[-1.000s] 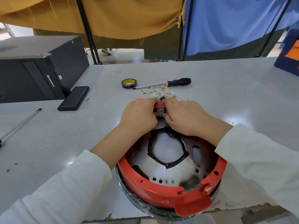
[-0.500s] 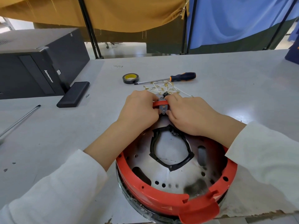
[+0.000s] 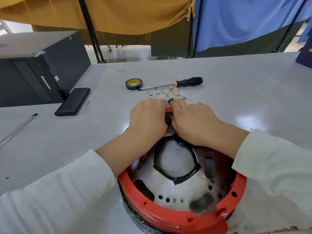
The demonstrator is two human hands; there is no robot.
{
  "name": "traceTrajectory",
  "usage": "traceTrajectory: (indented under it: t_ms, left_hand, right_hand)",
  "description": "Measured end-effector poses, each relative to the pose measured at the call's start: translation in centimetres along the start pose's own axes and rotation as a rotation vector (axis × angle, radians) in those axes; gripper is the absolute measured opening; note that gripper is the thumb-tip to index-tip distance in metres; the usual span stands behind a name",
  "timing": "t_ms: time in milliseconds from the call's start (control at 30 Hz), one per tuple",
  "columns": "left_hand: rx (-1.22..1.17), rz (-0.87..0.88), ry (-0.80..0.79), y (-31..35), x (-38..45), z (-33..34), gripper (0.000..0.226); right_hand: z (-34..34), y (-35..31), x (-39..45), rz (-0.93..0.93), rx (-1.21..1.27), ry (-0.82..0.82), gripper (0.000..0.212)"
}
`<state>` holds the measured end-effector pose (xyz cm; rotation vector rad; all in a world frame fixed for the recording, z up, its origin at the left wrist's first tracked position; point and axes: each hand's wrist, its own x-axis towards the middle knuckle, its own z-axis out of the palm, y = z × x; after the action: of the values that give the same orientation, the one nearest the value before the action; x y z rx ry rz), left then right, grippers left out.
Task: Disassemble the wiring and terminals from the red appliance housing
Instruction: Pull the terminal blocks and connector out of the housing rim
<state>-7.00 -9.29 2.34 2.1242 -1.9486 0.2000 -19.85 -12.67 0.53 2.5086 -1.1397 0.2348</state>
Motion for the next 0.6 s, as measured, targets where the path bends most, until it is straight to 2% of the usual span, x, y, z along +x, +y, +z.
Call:
traceTrajectory:
  t_ms: [200, 500, 600]
  left_hand:
    - [-0.101, 0.064, 0.018, -1.1, -0.2, 0.4, 0.006]
    - [-0.155, 0.064, 0.055, -1.5, 0.0, 0.8, 0.009]
    - [-0.179, 0.033, 0.069, -1.5, 0.2, 1.0, 0.026]
  right_hand:
    - [-0.1, 0.3, -0.1, 0.012, 0.083, 0.0, 0.031]
    - [-0.6, 0.1, 0.1, 0.136, 0.286, -0.047, 0.03]
    - [-1.0, 0.2, 0.3, 0.215, 0.386, -0.039, 0.027]
